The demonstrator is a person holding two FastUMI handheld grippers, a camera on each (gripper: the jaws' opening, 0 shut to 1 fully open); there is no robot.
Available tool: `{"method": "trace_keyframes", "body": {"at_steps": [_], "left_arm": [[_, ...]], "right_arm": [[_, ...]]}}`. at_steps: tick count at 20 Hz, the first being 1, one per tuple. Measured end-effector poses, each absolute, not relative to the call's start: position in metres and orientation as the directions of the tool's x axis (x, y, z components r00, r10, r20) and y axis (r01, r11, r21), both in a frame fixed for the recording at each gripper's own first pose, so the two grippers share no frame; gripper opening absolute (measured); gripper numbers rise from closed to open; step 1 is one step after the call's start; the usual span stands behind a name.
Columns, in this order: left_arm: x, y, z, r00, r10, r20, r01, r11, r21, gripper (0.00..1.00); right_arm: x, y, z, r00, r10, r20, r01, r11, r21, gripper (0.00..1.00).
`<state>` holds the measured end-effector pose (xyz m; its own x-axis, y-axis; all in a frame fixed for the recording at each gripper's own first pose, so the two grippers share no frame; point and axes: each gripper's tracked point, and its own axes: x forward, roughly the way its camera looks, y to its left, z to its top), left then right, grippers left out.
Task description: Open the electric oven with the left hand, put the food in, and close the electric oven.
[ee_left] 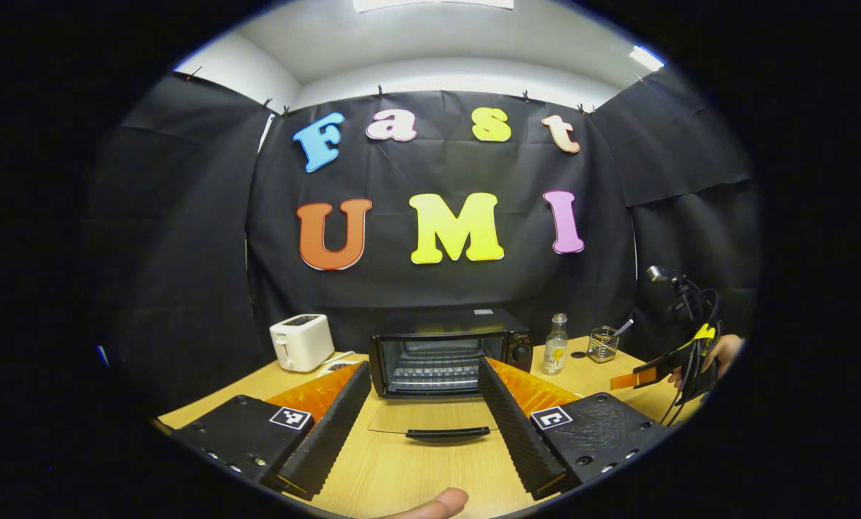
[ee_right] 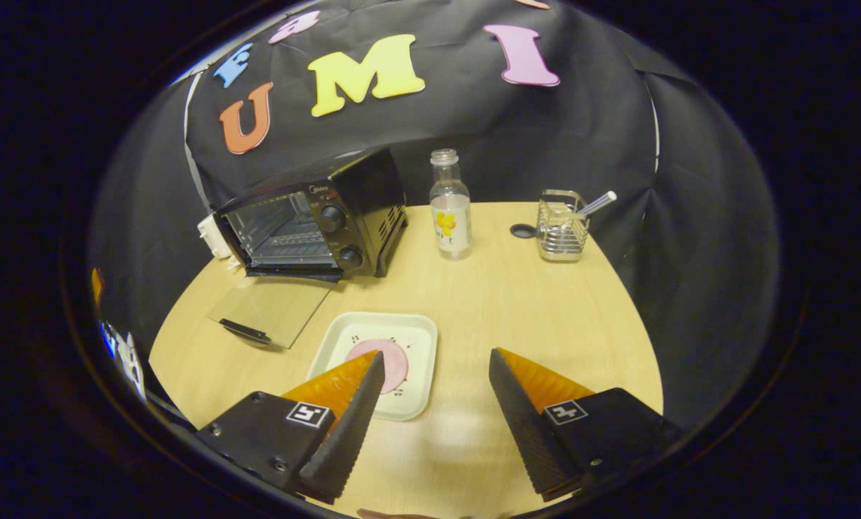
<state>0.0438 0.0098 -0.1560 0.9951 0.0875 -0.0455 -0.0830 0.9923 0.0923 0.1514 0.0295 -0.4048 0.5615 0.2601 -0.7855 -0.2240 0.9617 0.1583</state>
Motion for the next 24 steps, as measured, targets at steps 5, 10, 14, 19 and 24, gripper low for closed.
{"method": "trace_keyframes", "body": {"at_steps": [5,10,14,19,24], "left_arm": [[0.004,0.011,-0.137,0.993,0.120,-0.019,-0.118,0.990,0.078,0.96],[-0.015,0.003,-0.135,0.996,0.091,-0.022,-0.089,0.992,0.091,0.96],[-0.025,-0.009,-0.134,0.999,0.043,-0.019,-0.041,0.995,0.091,0.96],[-0.026,-0.004,-0.134,0.998,0.061,-0.030,-0.058,0.994,0.089,0.96],[-0.032,-0.002,-0.130,0.997,0.068,-0.038,-0.065,0.995,0.076,0.96]], "right_arm": [[0.158,0.047,-0.449,0.475,0.291,-0.831,-0.195,0.955,0.223,0.83],[0.148,0.059,-0.478,0.389,0.351,-0.852,-0.153,0.936,0.316,0.59],[0.152,0.058,-0.491,0.372,0.349,-0.860,-0.139,0.937,0.320,0.38],[0.150,0.065,-0.497,0.319,0.460,-0.828,-0.119,0.887,0.447,0.06],[0.144,0.063,-0.490,0.271,0.579,-0.769,0.029,0.794,0.608,0.04]]}}
